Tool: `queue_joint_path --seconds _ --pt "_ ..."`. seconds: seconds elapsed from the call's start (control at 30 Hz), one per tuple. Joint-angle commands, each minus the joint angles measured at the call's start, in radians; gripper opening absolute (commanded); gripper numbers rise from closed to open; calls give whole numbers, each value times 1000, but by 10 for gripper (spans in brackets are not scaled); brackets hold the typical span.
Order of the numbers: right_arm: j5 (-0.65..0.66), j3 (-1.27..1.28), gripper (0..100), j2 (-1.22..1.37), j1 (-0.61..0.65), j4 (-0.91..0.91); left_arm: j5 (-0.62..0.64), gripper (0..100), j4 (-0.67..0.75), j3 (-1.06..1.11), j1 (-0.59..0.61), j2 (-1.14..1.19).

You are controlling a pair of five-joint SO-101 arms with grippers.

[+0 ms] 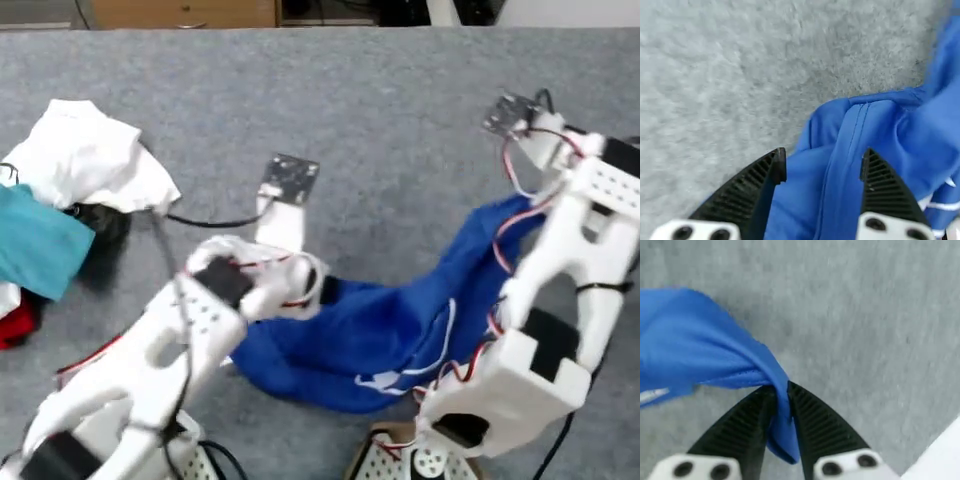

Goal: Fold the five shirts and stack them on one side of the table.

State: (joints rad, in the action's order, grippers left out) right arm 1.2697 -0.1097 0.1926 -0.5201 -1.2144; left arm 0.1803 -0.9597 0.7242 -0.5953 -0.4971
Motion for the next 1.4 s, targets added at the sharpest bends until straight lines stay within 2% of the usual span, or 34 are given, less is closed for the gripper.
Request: queue_joint_path --seconds 0.0,0.17,0.23,0.47,0.57,0.77,0.97,1.07,1.17,1.27,1.37 --pt "43 -56 2 -7 -79 -8 64 247 101 -91 -31 180" --pt "49 -48 2 -4 -136 -8 83 243 137 -207 -78 452" --pt "49 -48 2 -1 -153 -6 83 208 120 -245 -110 506" --pt "49 -48 2 1 -159 -5 81 19 37 -339 -218 539" --pt "49 -48 2 1 -157 -5 77 17 23 -347 -204 529" --pt "41 -47 2 1 -153 -5 78 19 -164 -508 -51 443" --pt "-49 -47 2 1 -84 23 83 19 -210 -620 87 400" --pt "-118 -47 2 2 -39 68 80 19 -207 -669 187 389" --pt "-204 -30 2 2 36 66 81 19 -195 -760 344 403" --pt "-219 38 2 -1 140 54 81 19 -81 -773 450 463" --pt "-232 70 2 8 219 137 83 19 40 -773 499 575"
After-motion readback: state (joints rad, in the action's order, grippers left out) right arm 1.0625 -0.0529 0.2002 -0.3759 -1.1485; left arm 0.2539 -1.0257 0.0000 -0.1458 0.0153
